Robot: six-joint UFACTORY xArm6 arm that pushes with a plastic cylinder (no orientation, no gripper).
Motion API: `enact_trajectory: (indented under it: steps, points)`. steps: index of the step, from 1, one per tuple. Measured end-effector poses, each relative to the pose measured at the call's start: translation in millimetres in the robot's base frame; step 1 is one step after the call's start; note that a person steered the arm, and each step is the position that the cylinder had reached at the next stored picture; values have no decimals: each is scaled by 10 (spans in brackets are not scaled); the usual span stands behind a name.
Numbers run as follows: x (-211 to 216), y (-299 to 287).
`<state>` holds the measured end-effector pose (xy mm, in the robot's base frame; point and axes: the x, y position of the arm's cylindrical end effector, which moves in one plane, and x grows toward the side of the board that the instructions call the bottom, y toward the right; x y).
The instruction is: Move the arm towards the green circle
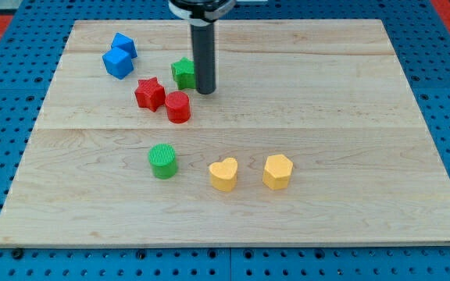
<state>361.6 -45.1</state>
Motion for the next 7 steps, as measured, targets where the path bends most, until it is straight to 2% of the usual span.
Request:
enact_trajectory:
  steps: [1, 2, 3, 4, 5, 7]
  points:
    - [-330, -428]
    - [-485, -810]
    - [-467, -288]
    - [-280, 700]
    - [10, 908]
    - [540, 780]
